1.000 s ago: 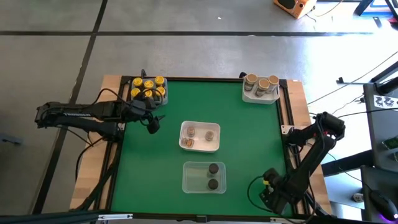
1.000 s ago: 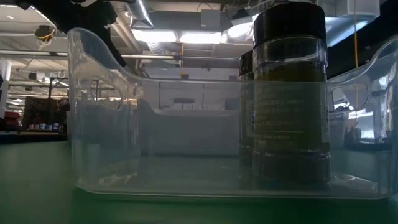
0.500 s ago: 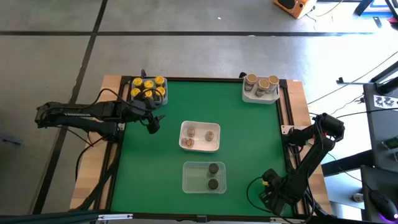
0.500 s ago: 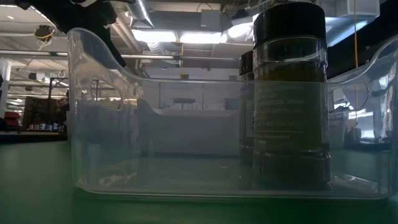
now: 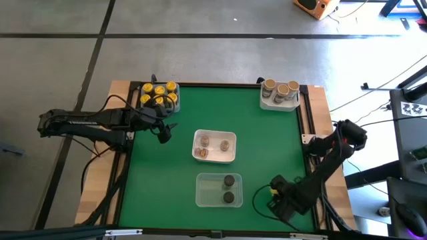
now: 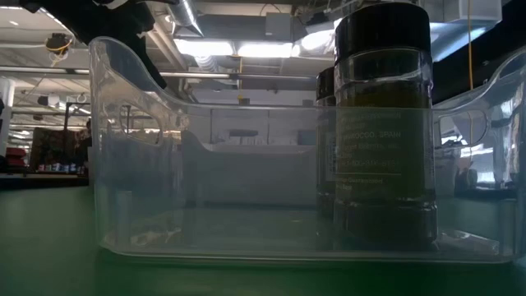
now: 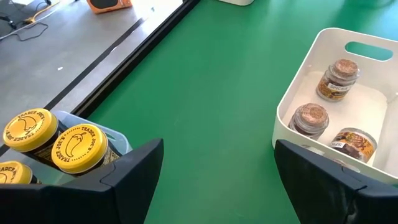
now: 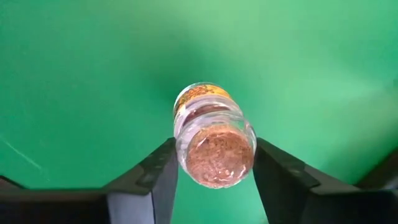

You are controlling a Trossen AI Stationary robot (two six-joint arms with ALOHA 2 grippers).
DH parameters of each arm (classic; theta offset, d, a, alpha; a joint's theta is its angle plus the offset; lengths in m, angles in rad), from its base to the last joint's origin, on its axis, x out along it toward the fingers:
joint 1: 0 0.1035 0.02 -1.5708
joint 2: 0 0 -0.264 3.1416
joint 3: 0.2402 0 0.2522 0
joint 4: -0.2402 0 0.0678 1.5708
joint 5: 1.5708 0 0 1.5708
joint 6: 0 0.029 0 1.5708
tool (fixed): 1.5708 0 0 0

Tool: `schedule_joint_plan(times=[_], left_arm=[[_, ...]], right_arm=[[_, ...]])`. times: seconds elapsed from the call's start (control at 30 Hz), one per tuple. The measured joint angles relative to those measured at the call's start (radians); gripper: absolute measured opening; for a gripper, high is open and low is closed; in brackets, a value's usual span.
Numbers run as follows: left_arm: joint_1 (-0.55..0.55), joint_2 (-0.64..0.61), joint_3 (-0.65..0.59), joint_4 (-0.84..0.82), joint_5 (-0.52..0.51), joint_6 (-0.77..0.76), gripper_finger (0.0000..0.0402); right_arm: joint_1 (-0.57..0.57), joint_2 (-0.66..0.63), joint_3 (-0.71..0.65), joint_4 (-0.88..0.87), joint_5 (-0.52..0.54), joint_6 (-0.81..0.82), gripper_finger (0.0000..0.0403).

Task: Sort spices by type
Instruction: Put the brown seasoning bottle into the bottom white bin

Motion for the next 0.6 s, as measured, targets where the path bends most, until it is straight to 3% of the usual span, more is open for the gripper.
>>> schedule_joint_plan(times=[0.3, 0.6], left_arm=[[0.000, 0.000, 0.000, 0.000, 0.000, 0.000, 0.0306], [0.000, 0.000, 0.000, 0.000, 0.000, -0.010, 0.0306]], right_arm=[[-0.232, 0.000, 0.177, -0.131, 0.249, -0.436, 0.0181], [-0.477, 0.001, 0.349, -0.069, 0.333, -0.937, 0.0175]])
